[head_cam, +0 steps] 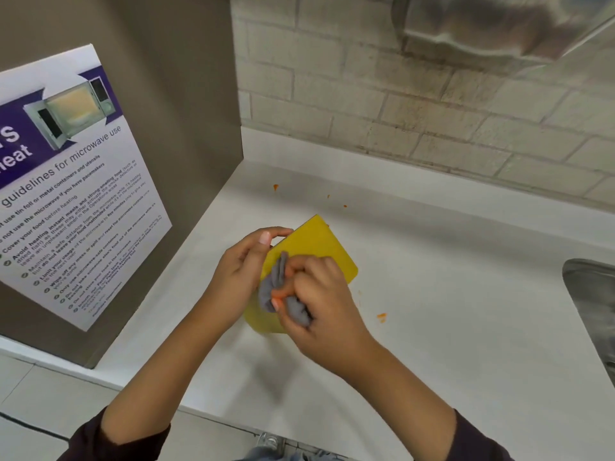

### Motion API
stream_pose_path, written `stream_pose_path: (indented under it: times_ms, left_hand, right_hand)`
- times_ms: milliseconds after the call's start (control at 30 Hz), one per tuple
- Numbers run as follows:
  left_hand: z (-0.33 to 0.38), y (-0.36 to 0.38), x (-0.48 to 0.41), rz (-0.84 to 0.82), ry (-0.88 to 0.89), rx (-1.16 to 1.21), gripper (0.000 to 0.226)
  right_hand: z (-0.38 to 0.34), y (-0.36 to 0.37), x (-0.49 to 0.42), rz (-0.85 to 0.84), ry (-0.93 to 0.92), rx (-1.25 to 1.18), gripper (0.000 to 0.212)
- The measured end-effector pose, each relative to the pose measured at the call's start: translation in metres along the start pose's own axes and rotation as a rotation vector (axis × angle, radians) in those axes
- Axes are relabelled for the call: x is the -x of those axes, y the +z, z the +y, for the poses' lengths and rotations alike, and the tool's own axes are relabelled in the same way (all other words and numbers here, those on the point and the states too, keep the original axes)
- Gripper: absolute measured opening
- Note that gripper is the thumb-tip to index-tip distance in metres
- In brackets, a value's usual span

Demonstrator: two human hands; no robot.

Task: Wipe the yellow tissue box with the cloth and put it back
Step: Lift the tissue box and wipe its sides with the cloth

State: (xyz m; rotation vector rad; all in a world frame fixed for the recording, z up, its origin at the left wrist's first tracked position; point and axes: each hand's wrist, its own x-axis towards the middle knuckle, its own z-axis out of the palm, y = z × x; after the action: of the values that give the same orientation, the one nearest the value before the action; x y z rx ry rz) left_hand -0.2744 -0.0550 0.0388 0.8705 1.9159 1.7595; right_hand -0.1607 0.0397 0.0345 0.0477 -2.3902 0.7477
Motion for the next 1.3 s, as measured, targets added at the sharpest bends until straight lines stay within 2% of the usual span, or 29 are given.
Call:
stream_pose_path:
  times_ms: [67, 167, 267, 333, 400, 467, 567, 667, 733, 800, 867, 900, 1033, 1133, 1300]
  left_hand:
    - [0.0, -0.001, 0.0, -0.006, 0.002, -0.007, 0.033]
    - [-0.001, -0.004, -0.001, -0.002, -0.006, -0.016, 0.03]
    - [-0.002, -0.008, -0.001, -0.018, -0.014, -0.038, 0.031]
    - [-0.003, -0.008, 0.001, -0.046, 0.0, -0.038, 0.031]
    - [-0.004, -0.011, 0.006, -0.056, 0.017, -0.023, 0.031]
    - [-0.007, -0.02, 0.015, -0.063, 0.02, 0.016, 0.031]
    - [-0.015, -0.042, 0.033, -0.13, -0.042, 0.046, 0.043]
    - [-0.014, -0.062, 0.041, -0.197, -0.174, 0.118, 0.059]
    - [-0.007, -0.068, 0.039, -0.217, -0.273, 0.142, 0.067]
    - [0.003, -0.068, 0.037, -0.211, -0.347, 0.089, 0.064]
    - [0.01, -0.066, 0.036, -0.14, -0.403, -0.008, 0.046]
    - [0.011, -0.063, 0.034, -0.089, -0.402, -0.069, 0.043]
    - [0.006, -0.053, 0.035, 0.095, -0.304, -0.251, 0.055]
    - [-0.005, -0.047, 0.038, 0.056, -0.199, -0.27, 0.057]
    - [-0.027, -0.042, 0.036, 0.006, -0.13, -0.135, 0.035]
  right_hand:
    - [0.013, -0.01, 0.016, -0.055, -0.059, -0.012, 0.006]
    - [0.039, -0.028, 0.022, 0.036, 0.023, -0.022, 0.005]
    - [0.057, -0.033, 0.002, 0.229, 0.345, -0.191, 0.006]
    - [0.059, -0.029, -0.013, 0.264, 0.594, -0.393, 0.019]
    - [0.057, -0.023, -0.019, 0.262, 0.686, -0.486, 0.023]
    - [0.045, -0.02, -0.021, 0.259, 0.624, -0.494, 0.02]
    - [0.028, -0.014, -0.018, 0.237, 0.43, -0.481, 0.005]
    - [0.012, -0.006, -0.016, 0.212, 0.286, -0.455, 0.008]
    - [0.001, -0.002, -0.015, 0.187, 0.257, -0.462, 0.004]
    - [-0.009, 0.003, -0.014, 0.171, 0.234, -0.44, 0.005]
    - [-0.018, 0.009, -0.011, 0.151, 0.206, -0.422, 0.006]
    - [-0.021, 0.012, -0.009, 0.14, 0.188, -0.421, 0.006]
    - [-0.027, 0.025, 0.004, 0.058, 0.106, -0.434, 0.008]
    - [-0.018, 0.034, 0.016, 0.028, 0.057, -0.391, 0.009]
    - [0.008, 0.047, 0.032, 0.068, 0.113, -0.322, 0.007]
